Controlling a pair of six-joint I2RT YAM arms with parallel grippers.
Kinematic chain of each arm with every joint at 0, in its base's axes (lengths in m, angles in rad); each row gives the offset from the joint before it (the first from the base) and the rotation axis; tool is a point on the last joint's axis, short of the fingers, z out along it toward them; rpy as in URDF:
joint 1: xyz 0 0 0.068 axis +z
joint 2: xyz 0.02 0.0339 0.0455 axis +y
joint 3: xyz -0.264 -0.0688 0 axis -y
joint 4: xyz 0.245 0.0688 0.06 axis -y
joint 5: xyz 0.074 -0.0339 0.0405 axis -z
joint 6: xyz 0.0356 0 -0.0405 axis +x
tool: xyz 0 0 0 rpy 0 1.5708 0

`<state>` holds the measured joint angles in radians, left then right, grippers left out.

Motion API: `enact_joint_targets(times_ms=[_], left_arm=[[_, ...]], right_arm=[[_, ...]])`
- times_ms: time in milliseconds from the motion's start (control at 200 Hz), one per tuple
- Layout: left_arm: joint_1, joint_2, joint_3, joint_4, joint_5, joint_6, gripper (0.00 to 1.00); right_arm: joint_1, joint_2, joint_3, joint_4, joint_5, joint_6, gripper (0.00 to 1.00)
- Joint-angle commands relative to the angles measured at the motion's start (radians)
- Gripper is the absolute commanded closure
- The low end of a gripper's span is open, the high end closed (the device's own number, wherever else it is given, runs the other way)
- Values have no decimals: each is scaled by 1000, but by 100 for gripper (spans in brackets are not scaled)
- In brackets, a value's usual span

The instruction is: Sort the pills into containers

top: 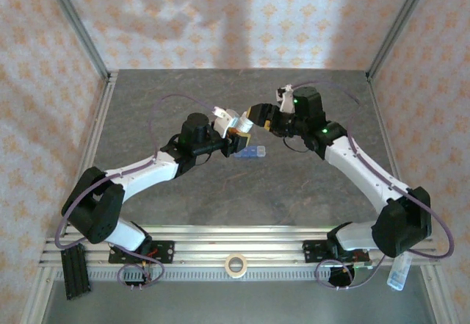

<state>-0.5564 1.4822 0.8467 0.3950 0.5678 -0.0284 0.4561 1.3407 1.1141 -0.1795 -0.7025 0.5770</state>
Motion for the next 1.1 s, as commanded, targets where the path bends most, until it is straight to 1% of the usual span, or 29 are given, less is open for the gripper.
enact_joint_targets(times_ms=[0, 310, 435, 586, 696, 846, 981, 1096], left_arm=[[-8, 18, 40, 2, -4, 15, 100], [-14, 31, 52, 4, -3, 9, 100], [-18, 39, 57, 4, -6, 9, 100], [-32, 41, 69, -15, -38, 21, 100], [-58, 40, 70, -41, -135, 62, 100], [-92, 37, 64, -50, -286, 113, 100], [-117, 28, 32, -4, -425, 155, 100], [-125, 25, 6, 44, -482, 166, 100]], right_arm=[[11, 17, 40, 31, 8, 2, 32], [17, 41, 48, 43, 0, 5, 41], [18, 56, 55, 49, -10, 5, 51], [18, 65, 53, 53, -26, -18, 67], [18, 65, 43, 50, -18, -68, 74], [11, 63, 43, 43, -13, -122, 76], [-8, 57, 43, 48, -14, -145, 78], [-28, 59, 41, 60, -25, -149, 78]])
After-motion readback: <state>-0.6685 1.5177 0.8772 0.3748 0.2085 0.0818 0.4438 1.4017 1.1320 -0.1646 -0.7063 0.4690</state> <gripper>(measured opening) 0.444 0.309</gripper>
